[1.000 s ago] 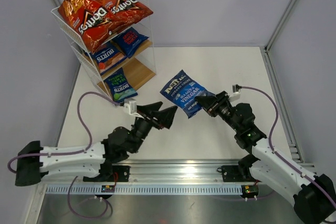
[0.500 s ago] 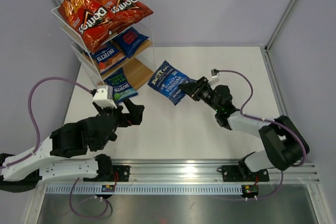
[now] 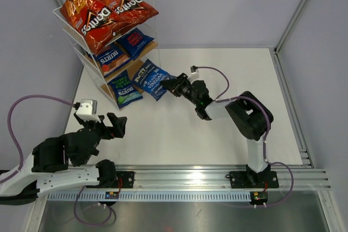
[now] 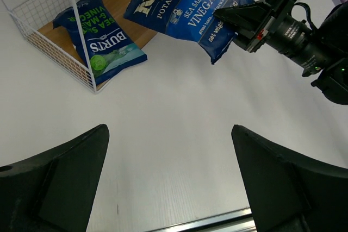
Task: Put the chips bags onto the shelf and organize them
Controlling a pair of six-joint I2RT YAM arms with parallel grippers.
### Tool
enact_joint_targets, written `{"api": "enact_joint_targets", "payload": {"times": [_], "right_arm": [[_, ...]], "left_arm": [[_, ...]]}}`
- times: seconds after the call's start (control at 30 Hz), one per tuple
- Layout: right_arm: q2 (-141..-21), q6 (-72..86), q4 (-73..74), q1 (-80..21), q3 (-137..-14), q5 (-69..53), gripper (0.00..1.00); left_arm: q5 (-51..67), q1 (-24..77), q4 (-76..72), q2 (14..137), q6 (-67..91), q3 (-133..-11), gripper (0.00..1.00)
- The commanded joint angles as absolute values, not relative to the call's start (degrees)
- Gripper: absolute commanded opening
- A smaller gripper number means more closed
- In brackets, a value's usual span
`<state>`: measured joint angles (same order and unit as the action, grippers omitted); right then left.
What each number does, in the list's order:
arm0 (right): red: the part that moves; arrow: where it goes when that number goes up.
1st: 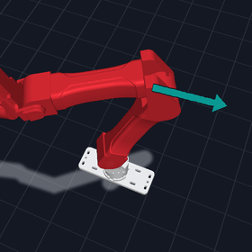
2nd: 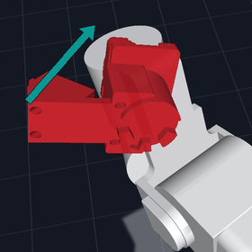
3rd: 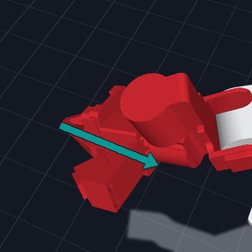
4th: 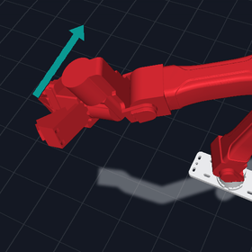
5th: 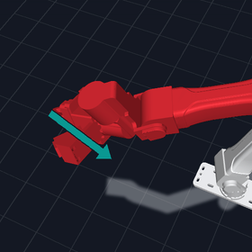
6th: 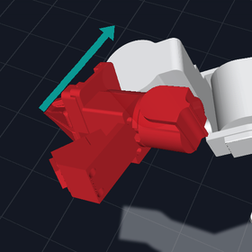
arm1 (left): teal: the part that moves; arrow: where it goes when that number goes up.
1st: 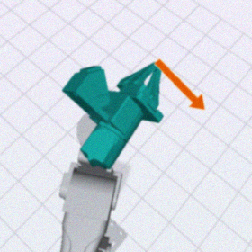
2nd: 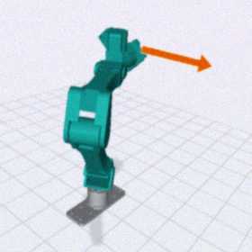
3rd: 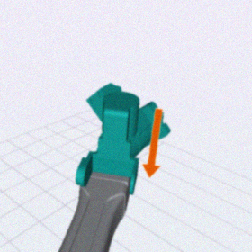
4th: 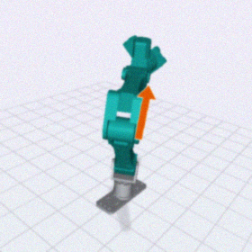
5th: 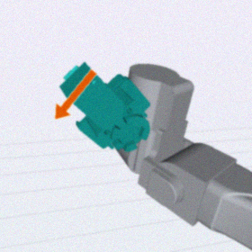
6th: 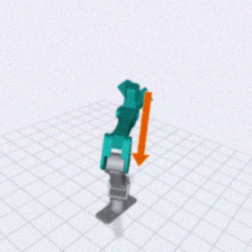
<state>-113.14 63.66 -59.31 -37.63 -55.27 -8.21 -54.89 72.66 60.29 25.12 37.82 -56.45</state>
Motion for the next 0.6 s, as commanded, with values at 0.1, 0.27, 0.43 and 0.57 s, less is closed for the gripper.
{"api": "enact_joint_targets", "payload": {"times": [0.1, 0.27, 0.43, 0.57], "right_arm": [[-120.8, 64.2, -62.9, -38.9, -66.3, -0.9, 0.22], [-127.2, 64.6, -59.6, -39.3, -74.4, -0.4, 0.22], [-131.7, 63.7, -55.1, -40.2, -83.0, -0.4, 0.22], [-134.1, 61.6, -51.3, -41.0, -85.9, 3.0, 0.22]], "left_arm": [[-58.4, 72.6, 58.9, 23.6, 37.1, -55.2, 0.99], [-57.9, 72.5, 58.7, 22.2, 37.2, -54.4, 0.99], [-57.2, 72.4, 58.7, 21.7, 37.5, -54.1, 0.99], [-56.8, 72.3, 58.2, 21.7, 37.1, -53.8, 0.99]]}}
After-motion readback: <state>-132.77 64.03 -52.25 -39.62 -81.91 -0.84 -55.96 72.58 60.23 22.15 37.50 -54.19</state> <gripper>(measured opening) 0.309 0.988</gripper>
